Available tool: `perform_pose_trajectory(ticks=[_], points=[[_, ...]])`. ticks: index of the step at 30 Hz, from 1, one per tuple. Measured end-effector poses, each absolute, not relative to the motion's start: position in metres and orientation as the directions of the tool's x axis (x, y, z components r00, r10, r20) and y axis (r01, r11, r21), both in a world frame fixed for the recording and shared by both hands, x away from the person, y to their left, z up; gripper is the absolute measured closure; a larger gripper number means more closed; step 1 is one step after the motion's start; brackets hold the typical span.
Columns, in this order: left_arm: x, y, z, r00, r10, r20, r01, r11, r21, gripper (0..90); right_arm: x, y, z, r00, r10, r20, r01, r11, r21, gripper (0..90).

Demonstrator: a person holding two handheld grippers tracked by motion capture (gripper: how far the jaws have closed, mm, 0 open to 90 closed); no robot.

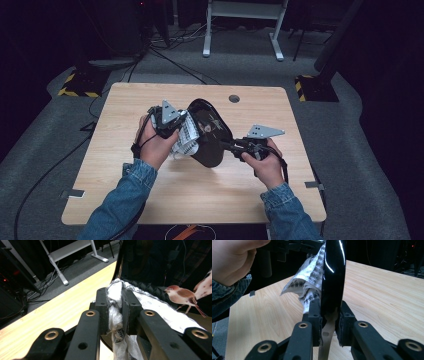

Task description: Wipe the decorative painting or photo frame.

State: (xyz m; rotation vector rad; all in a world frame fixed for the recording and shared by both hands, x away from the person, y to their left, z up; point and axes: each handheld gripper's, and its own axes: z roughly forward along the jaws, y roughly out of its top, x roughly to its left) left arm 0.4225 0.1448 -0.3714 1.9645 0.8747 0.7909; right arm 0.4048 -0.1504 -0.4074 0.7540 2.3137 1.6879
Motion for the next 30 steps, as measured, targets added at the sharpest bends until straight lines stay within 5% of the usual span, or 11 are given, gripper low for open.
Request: perform_pose_trajectory(ticks=[18, 30], points=[[0.389, 0.1, -0.386, 0.646, 0.718, 0.257, 0.228, -0.504, 0.833, 77.9, 0.405, -0.151, -0.407, -0.851, 0.5, 0.162, 0.307, 0.222, 0.926, 77.5], [0.401, 0.118, -0.389, 0.615, 0.752, 0.238, 0.264, -0.48, 0.837, 77.7, 0.405, -0.151, -0.407, -0.854, 0.496, 0.16, 0.304, 0.225, 0.926, 77.5]])
